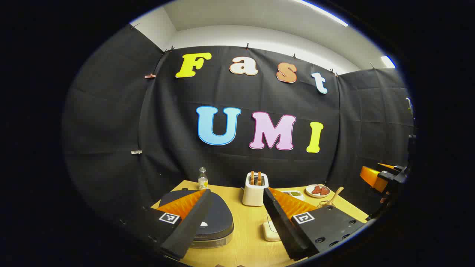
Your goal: Close the left gripper, press the button to open the rice cooker; take a wooden spoon from the chopstick holder with the right hand, scoop a spoonful of rice and pour it into the rice cooker, then put the wooden spoon back into the chopstick holder.
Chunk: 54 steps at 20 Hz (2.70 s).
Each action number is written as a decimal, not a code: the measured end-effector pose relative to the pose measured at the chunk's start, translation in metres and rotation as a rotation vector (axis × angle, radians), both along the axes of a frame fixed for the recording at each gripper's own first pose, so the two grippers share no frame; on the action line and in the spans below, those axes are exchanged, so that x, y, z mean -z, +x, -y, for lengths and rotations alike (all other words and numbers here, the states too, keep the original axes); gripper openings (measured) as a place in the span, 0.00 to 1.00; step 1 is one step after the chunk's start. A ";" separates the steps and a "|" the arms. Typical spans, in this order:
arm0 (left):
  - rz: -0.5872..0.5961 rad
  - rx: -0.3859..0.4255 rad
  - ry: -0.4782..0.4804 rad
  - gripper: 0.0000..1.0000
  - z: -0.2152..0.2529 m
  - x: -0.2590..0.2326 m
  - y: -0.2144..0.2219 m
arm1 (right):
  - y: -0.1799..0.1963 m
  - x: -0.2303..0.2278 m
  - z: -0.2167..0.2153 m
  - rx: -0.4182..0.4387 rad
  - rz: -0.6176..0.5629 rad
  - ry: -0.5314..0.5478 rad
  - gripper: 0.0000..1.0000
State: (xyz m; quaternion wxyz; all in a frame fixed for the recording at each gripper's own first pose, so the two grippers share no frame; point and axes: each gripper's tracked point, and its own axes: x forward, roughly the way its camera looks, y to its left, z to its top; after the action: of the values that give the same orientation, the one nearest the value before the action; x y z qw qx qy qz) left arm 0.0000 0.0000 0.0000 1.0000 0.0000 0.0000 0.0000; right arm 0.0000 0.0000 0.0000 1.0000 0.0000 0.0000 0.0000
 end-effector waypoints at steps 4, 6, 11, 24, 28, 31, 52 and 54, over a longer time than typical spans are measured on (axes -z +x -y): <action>0.005 0.009 0.000 0.95 0.002 -0.003 0.001 | -0.004 -0.001 0.004 0.010 -0.003 -0.001 0.98; 0.000 0.007 -0.001 0.95 0.004 0.002 0.001 | -0.004 -0.002 0.007 0.009 -0.001 -0.002 0.98; -0.016 -0.003 -0.017 0.95 0.007 0.006 0.000 | 0.000 -0.002 0.010 -0.004 -0.005 0.004 0.98; -0.095 -0.115 0.013 0.95 -0.004 0.013 0.008 | 0.024 0.024 0.028 -0.056 -0.093 -0.001 0.98; -0.173 -0.136 -0.010 0.95 -0.016 0.031 0.014 | 0.032 0.035 0.023 -0.103 -0.119 -0.036 0.96; -0.223 -0.147 -0.027 0.86 -0.031 0.039 0.017 | 0.040 0.040 0.023 -0.121 -0.124 -0.031 0.98; -0.544 -0.131 -0.102 0.06 -0.108 0.141 0.072 | 0.065 0.064 0.028 -0.126 -0.182 -0.027 0.98; -0.566 -0.140 -0.113 0.06 -0.109 0.151 0.077 | 0.066 0.067 0.029 -0.122 -0.189 -0.029 0.98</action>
State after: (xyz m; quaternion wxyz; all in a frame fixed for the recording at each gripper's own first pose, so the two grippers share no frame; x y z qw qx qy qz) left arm 0.0768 0.1090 -0.1505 0.9562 -0.0559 0.2790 0.0689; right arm 0.0660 -0.0286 -0.0670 0.9936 -0.0143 0.0941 0.0608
